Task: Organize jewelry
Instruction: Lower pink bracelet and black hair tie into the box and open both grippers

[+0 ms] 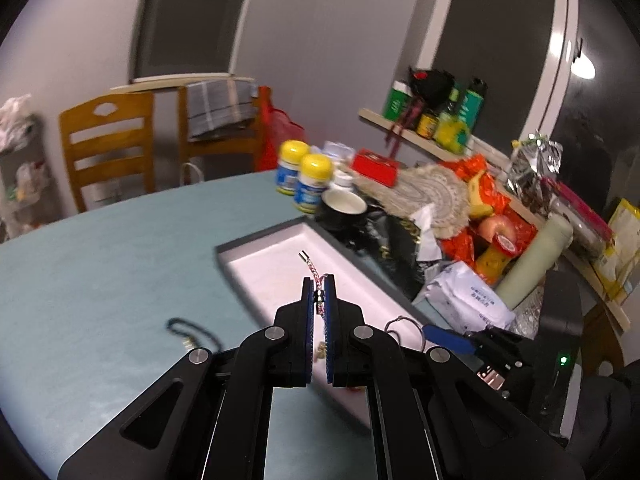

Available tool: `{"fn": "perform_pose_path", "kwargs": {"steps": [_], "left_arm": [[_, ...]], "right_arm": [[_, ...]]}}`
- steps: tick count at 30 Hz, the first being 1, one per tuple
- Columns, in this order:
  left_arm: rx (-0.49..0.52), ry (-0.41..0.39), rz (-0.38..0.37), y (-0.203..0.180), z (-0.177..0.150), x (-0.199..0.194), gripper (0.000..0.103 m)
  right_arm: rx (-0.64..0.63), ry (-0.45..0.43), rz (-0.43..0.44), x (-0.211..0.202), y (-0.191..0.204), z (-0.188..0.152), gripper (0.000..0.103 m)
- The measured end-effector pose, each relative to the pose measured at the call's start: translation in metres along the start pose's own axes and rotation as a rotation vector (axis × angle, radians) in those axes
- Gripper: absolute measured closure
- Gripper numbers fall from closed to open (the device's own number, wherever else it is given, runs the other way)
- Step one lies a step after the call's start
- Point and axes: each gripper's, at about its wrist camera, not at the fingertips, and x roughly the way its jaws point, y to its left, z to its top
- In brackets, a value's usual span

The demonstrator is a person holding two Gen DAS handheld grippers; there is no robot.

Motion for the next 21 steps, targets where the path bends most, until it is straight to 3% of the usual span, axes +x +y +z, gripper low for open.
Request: {"fn": "perform_pose_path", "kwargs": {"steps": [7,21], "left_arm": [[0.028,0.061,-0.02,-0.021,0.004,0.047,0.098],[-0.002,0.263,0.059,-0.01,-0.023,0.116,0.098]], "right_arm": [[0.059,0.078,0.011,0.023,-0.036,-0.005,0.054],[0.052,0.194,0.059,0.061,-0.036,-0.003,0.054]]}}
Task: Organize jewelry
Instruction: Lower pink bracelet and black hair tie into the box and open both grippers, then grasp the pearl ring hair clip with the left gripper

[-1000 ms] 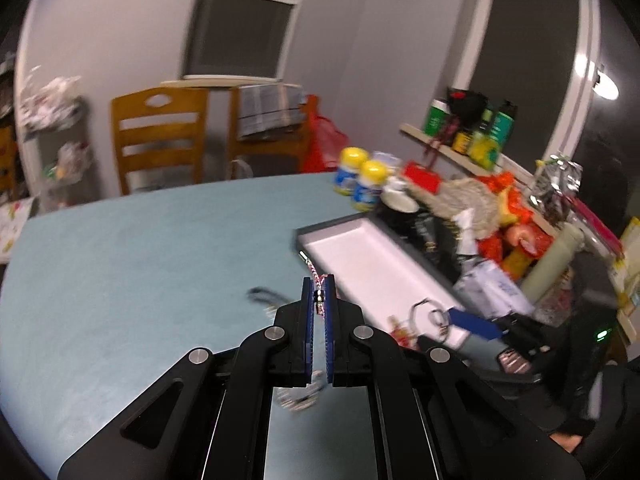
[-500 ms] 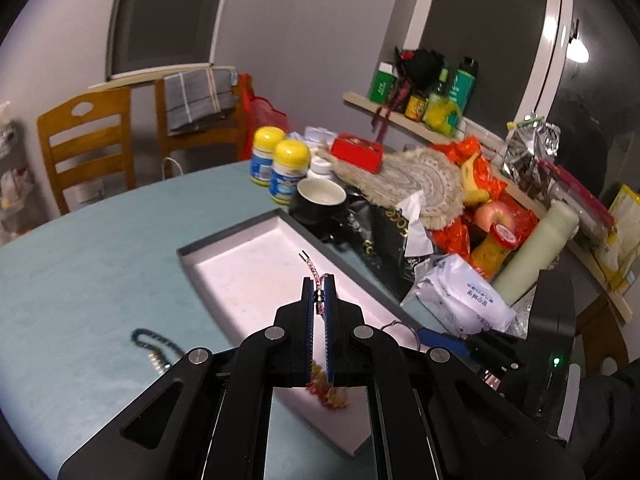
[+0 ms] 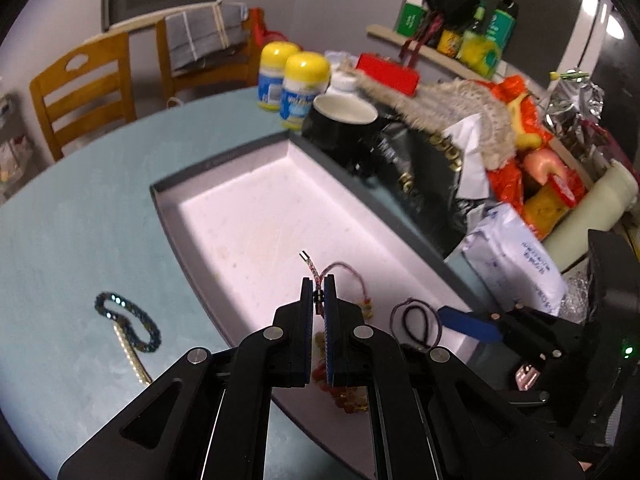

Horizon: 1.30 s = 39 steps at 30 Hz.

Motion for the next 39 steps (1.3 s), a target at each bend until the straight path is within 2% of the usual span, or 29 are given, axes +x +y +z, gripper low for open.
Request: {"fn": "perform_pose_path", "kwargs": {"steps": [8,11,15,17,20,23,27,33,36,39], "left_arm": [[-0.017,0.035,0.014,0.006,-0.004,0.009,0.098],[-0.005,0.023,0.01,0.005,-0.004,0.005,0.073],[-0.007,0.011,0.016,0.007,-0.005,-0.003,0.069],[-0.018,0.018,0.029,0.011,-0.006,-0.005,0.069],[-0.048,0.014,0.06,0.025,-0.01,-0.019,0.066],[-0.076,-0.002,0.101,0.042,-0.022,-0.036,0.038],[-0.134,0.006,0.144,0.072,-0.049,-0.056,0.035],[-0.18,0.049,0.2,0.105,-0.097,-0.06,0.035],[-0.18,0.053,0.197,0.112,-0.111,-0.057,0.036],[-0.183,0.021,0.161,0.115,-0.119,-0.058,0.036]], "right_arm": [[-0.007,0.034,-0.015,0.009,-0.001,-0.001,0.053],[-0.019,0.037,-0.013,0.01,0.001,-0.002,0.053],[-0.029,0.038,-0.009,0.009,0.003,-0.003,0.052],[-0.031,0.034,-0.004,0.005,0.004,-0.004,0.044],[-0.038,0.024,0.009,-0.003,0.008,-0.005,0.044],[-0.027,0.024,0.032,-0.01,0.011,-0.008,0.042],[0.014,0.035,0.086,-0.019,0.018,-0.011,0.038],[-0.043,0.032,0.118,-0.027,0.044,-0.016,0.034],[-0.068,0.04,0.124,-0.026,0.055,-0.018,0.034],[-0.085,0.049,0.132,-0.024,0.062,-0.019,0.034]]}}
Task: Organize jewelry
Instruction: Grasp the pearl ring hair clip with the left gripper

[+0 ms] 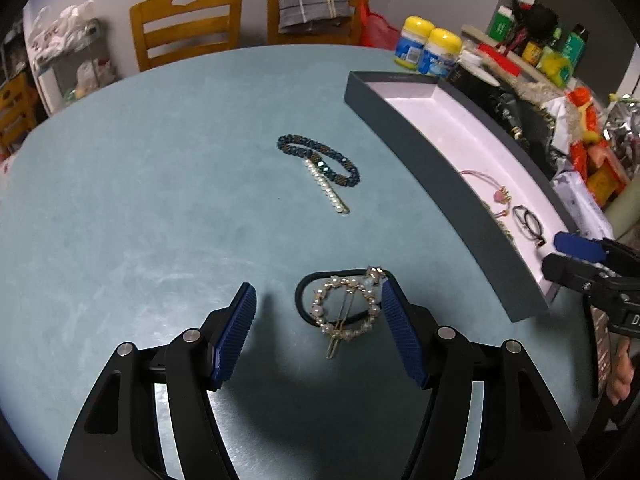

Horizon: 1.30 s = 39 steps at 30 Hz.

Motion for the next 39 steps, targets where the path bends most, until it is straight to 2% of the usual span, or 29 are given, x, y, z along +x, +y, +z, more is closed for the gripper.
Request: {"fn": "perform_pose_path", "kwargs": {"steps": [4,8,9,17,25,29,32,35,39], "left_arm": [[-0.016,-0.043,-0.038,0.004,-0.004,0.001,0.036],[-0.02,-0.019,-0.054,0.006,-0.005,0.008,0.062],[-0.017,-0.014,-0.062,0.006,-0.006,0.009,0.065],[0.023,0.006,-0.061,0.0,-0.011,0.008,0.065],[0.043,0.011,-0.071,-0.009,-0.01,0.01,0.055],[0.135,0.013,-0.008,-0.024,-0.014,0.012,0.053],[0.182,0.005,0.032,-0.03,-0.018,0.013,0.053],[0.18,-0.004,0.058,-0.027,-0.019,0.012,0.063],[0.165,-0.024,0.07,-0.024,-0.017,0.007,0.063]], "right_arm": [[-0.018,0.009,0.001,0.004,0.009,0.0,0.034],[-0.029,0.0,0.004,0.001,0.016,0.001,0.034],[-0.032,-0.001,0.006,0.0,0.018,0.001,0.034],[-0.034,-0.001,0.007,0.0,0.022,0.0,0.034],[-0.031,0.004,0.008,0.0,0.02,-0.002,0.034],[-0.029,0.007,0.009,0.002,0.018,-0.003,0.034],[-0.027,0.012,0.014,0.003,0.016,-0.004,0.034],[-0.034,0.012,0.017,0.003,0.017,-0.004,0.034],[-0.042,0.008,0.026,0.004,0.019,-0.002,0.034]]}}
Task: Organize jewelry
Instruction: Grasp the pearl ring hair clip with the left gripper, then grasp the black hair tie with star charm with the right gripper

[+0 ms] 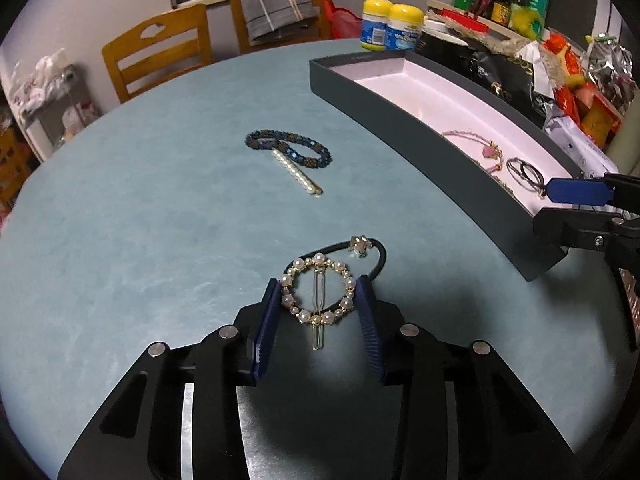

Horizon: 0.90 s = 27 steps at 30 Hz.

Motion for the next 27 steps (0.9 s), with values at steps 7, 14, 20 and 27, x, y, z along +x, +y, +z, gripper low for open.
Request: {"fn": "perform_pose_path", "kwargs": {"steps": [7,14,20,27], "left_arm": [[-0.065,-0.07,0.001,0.014,0.005,-0.031,0.063],[-0.148,-0.099,0.034,0.046,-0.003,-0.055,0.063],[-0.202,-0.101,0.063,0.072,-0.014,-0.067,0.063],[-0.25,-0.101,0.084,0.099,-0.024,-0.074,0.063]], "right_arm": [[-0.083,-0.014,0.062,0.009,0.028,0.009,0.034],[-0.218,-0.054,0.058,0.027,0.065,0.021,0.032],[-0.304,-0.011,0.084,0.047,0.094,0.02,0.032],[-0.315,0.021,0.057,0.069,0.102,0.017,0.036]]}}
